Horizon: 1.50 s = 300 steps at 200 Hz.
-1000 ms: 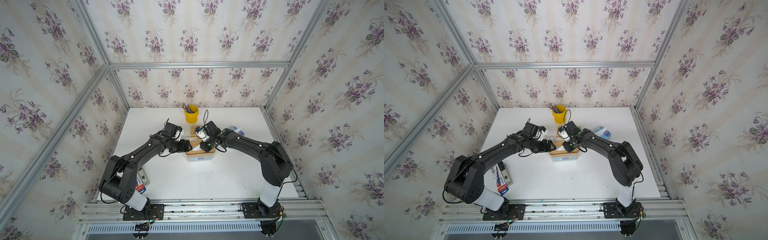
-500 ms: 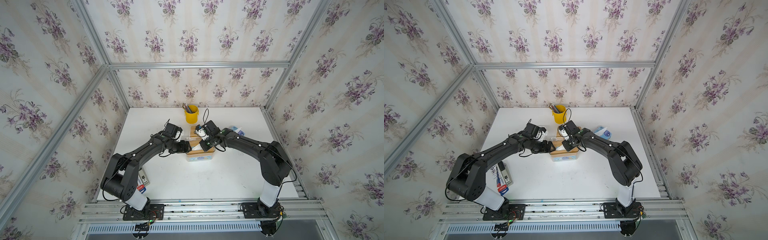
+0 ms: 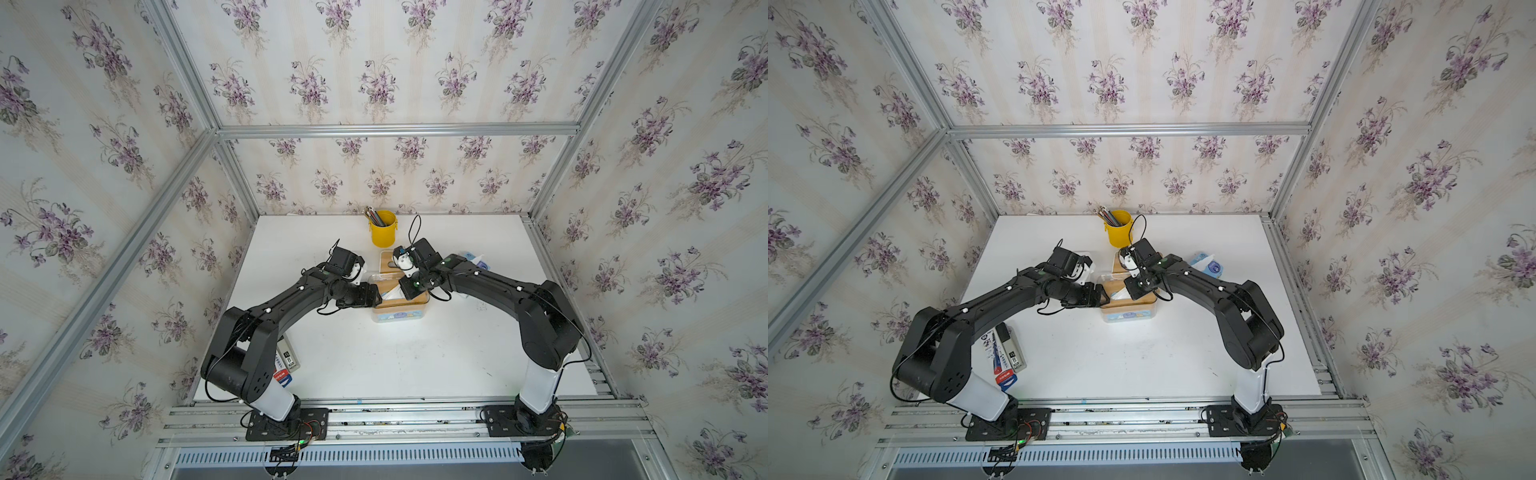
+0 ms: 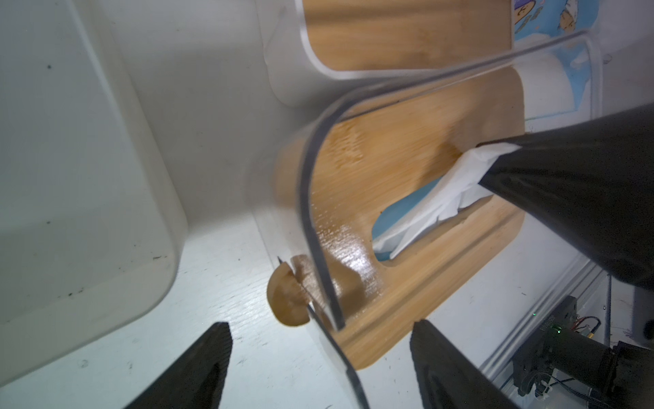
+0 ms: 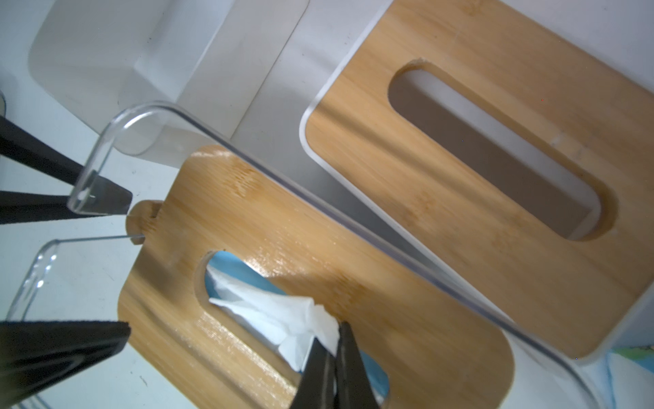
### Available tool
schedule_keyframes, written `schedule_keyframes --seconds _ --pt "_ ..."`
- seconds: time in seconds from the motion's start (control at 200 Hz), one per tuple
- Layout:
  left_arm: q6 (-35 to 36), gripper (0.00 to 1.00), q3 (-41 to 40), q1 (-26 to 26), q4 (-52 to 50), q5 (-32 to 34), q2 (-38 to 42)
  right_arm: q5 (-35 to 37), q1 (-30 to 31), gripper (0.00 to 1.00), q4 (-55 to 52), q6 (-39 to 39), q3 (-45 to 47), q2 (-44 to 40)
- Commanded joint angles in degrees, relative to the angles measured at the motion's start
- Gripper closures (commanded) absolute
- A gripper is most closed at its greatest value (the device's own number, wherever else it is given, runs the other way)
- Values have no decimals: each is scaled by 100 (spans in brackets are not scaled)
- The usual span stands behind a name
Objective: Put the tissue paper into the tissue box
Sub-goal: Pull the paper towel from the tissue box.
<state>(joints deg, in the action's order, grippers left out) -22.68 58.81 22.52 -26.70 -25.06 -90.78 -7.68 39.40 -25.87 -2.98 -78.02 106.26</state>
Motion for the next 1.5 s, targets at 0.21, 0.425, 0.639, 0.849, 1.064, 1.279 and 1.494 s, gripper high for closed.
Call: schedule_keyframes --seconds 0.21,0.425,0.639,0.849,1.064,1.279,1.494 --pt "157 16 -12 -4 -133 99 46 -668 -250 97 280 -354 -56 -35" --pt "196 21 39 -4 -192 109 32 -777 -380 93 225 -391 -64 -83" --pt "69 31 244 7 -116 38 -98 -1191 -371 86 214 -236 23 -161" --pt "65 46 599 31 -189 191 -455 -1158 -370 80 214 -159 265 -274" --pt "194 61 735 116 -377 624 -419 -1048 -371 74 202 -47 318 -395" --pt "436 68 951 230 -747 1067 -430 -1074 -371 73 243 -31 391 -413" --pt "580 72 1141 363 -976 1328 -503 -1051 -367 72 258 -29 471 -479"
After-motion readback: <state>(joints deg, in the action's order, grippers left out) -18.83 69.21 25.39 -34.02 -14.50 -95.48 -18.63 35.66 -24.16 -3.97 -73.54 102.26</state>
